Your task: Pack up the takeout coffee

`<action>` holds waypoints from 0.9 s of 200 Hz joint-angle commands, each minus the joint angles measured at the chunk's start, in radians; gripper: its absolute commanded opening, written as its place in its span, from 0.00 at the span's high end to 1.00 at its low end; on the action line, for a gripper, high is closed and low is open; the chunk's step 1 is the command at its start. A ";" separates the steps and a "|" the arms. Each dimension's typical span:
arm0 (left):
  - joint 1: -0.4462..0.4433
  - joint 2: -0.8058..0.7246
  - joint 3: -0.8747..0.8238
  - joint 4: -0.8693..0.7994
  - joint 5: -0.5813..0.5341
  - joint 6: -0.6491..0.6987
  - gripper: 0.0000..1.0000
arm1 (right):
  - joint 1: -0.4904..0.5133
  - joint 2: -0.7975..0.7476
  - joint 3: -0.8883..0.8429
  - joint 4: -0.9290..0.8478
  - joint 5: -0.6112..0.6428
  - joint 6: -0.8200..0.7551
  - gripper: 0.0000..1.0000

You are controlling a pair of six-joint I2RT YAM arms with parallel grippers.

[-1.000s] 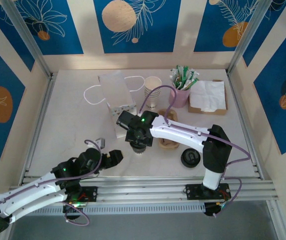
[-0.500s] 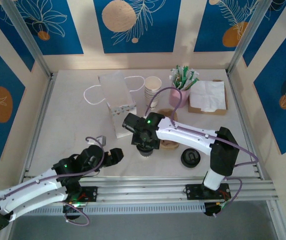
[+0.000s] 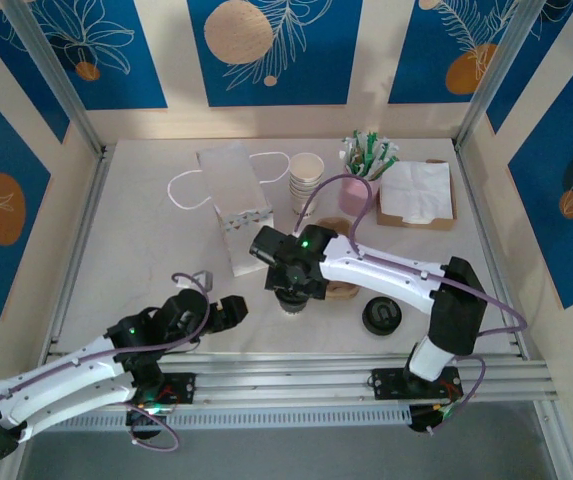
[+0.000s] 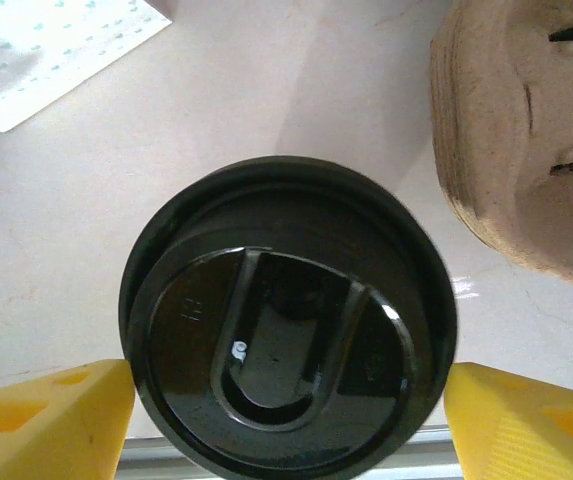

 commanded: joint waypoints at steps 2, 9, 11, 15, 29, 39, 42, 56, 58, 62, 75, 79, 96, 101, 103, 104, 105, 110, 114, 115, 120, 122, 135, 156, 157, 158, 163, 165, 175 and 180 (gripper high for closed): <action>-0.004 0.011 0.043 -0.028 -0.032 0.028 0.22 | -0.007 -0.051 -0.009 -0.025 0.005 -0.003 0.18; -0.004 0.015 0.046 -0.030 -0.030 0.031 0.22 | -0.008 -0.058 -0.009 -0.021 0.007 -0.008 0.18; -0.004 0.016 0.047 -0.032 -0.030 0.033 0.22 | -0.008 -0.061 -0.009 -0.019 0.007 -0.011 0.17; -0.004 0.018 0.050 -0.033 -0.030 0.036 0.22 | -0.009 -0.065 -0.010 -0.014 0.006 -0.017 0.17; -0.004 0.026 0.061 -0.043 -0.030 0.050 0.22 | -0.010 -0.090 -0.014 -0.001 0.014 -0.042 0.17; -0.004 0.029 0.073 -0.056 -0.033 0.067 0.22 | -0.009 -0.115 -0.020 0.009 0.030 -0.063 0.17; -0.004 0.031 0.079 -0.063 -0.034 0.071 0.22 | -0.010 -0.124 -0.021 0.012 0.036 -0.069 0.18; -0.004 0.037 0.112 -0.094 -0.042 0.087 0.23 | -0.009 -0.173 -0.030 0.025 0.076 -0.105 0.18; -0.004 0.038 0.115 -0.101 -0.043 0.090 0.23 | -0.010 -0.181 -0.031 0.030 0.081 -0.114 0.18; -0.004 0.041 0.127 -0.106 -0.045 0.095 0.23 | -0.010 -0.195 -0.035 0.038 0.095 -0.132 0.18; -0.004 0.047 0.149 -0.120 -0.046 0.112 0.23 | -0.015 -0.254 -0.053 0.063 0.138 -0.195 0.19; -0.004 0.050 0.155 -0.122 -0.047 0.115 0.23 | -0.018 -0.270 -0.057 0.071 0.149 -0.217 0.20; -0.004 0.062 0.174 -0.135 -0.055 0.134 0.23 | -0.052 -0.331 -0.071 0.085 0.172 -0.309 0.23; -0.004 0.066 0.178 -0.137 -0.056 0.140 0.23 | -0.070 -0.345 -0.072 0.084 0.169 -0.336 0.25; -0.004 0.068 0.182 -0.138 -0.057 0.142 0.23 | -0.079 -0.349 -0.073 0.084 0.168 -0.347 0.25; -0.004 0.069 0.183 -0.138 -0.058 0.143 0.23 | -0.083 -0.352 -0.074 0.084 0.167 -0.352 0.26; -0.004 0.070 0.184 -0.138 -0.059 0.144 0.23 | -0.085 -0.354 -0.074 0.084 0.166 -0.357 0.26; -0.004 0.074 0.188 -0.139 -0.060 0.147 0.23 | -0.107 -0.366 -0.077 0.082 0.159 -0.381 0.27; -0.004 0.078 0.191 -0.141 -0.064 0.148 0.23 | -0.129 -0.372 -0.078 0.083 0.148 -0.403 0.29; -0.004 0.079 0.193 -0.142 -0.065 0.148 0.23 | -0.134 -0.374 -0.079 0.084 0.146 -0.407 0.29; -0.004 0.084 0.201 -0.145 -0.067 0.149 0.23 | -0.161 -0.380 -0.081 0.085 0.133 -0.432 0.31; -0.004 0.086 0.203 -0.146 -0.067 0.149 0.23 | -0.170 -0.383 -0.082 0.086 0.127 -0.442 0.31; -0.004 0.098 0.216 -0.149 -0.070 0.141 0.23 | -0.229 -0.398 -0.099 0.109 0.103 -0.516 0.34; -0.004 0.105 0.217 -0.138 -0.069 0.124 0.23 | -0.329 -0.399 -0.132 0.149 0.035 -0.610 0.41; -0.004 0.105 0.218 -0.138 -0.069 0.124 0.23 | -0.334 -0.398 -0.133 0.151 0.030 -0.613 0.42; -0.004 0.105 0.218 -0.138 -0.069 0.123 0.23 | -0.340 -0.398 -0.135 0.153 0.024 -0.617 0.42; -0.004 0.105 0.219 -0.140 -0.069 0.122 0.23 | -0.365 -0.392 -0.141 0.163 -0.008 -0.633 0.43; -0.004 0.105 0.220 -0.140 -0.068 0.122 0.23 | -0.375 -0.390 -0.143 0.167 -0.022 -0.642 0.44; -0.004 0.106 0.229 -0.156 -0.074 0.124 0.24 | -0.419 -0.376 -0.150 0.175 -0.075 -0.668 0.48; -0.004 0.110 0.239 -0.170 -0.077 0.125 0.24 | -0.436 -0.365 -0.150 0.176 -0.092 -0.677 0.50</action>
